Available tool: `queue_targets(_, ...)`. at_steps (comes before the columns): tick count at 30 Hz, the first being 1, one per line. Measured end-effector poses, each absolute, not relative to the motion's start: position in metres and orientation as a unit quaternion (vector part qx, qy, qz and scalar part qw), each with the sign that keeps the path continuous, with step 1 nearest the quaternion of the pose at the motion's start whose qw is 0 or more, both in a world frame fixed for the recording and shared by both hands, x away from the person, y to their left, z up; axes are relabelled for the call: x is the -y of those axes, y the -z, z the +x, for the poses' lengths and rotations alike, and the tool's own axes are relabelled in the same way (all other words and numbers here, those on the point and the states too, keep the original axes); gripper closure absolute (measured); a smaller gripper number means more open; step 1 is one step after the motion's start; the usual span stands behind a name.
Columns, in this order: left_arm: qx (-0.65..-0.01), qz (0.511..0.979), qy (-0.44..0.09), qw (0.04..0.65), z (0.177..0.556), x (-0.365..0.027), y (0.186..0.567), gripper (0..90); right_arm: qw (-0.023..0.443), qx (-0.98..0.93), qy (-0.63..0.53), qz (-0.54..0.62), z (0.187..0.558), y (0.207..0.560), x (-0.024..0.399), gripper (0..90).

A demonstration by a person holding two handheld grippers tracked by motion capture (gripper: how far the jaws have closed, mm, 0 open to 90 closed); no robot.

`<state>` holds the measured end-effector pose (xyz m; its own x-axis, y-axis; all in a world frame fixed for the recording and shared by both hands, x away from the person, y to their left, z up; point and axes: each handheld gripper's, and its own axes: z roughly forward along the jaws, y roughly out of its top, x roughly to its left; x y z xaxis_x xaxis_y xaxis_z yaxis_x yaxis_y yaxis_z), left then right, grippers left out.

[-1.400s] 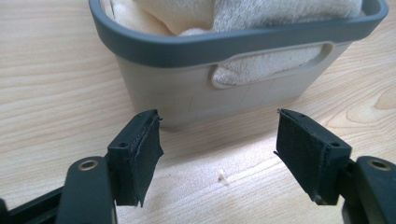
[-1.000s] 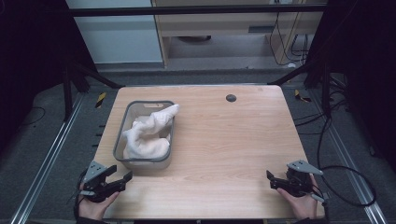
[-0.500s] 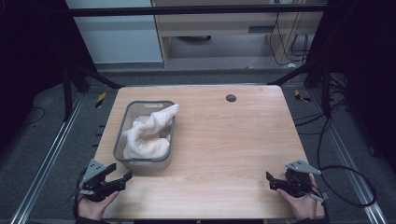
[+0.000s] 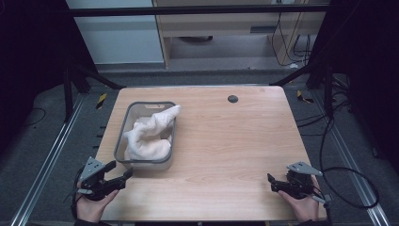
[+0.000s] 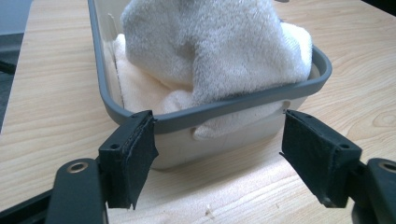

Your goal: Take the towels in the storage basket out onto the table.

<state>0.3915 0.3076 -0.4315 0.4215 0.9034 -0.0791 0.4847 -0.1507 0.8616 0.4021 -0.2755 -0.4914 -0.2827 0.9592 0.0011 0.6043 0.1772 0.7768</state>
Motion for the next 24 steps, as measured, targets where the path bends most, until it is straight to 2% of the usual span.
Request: queue_targets(24,-0.469,0.729,-0.244,0.434,0.402,-0.294,0.408,22.9,0.255,-0.726,-0.34,0.54,0.403,0.492,0.275,10.0)
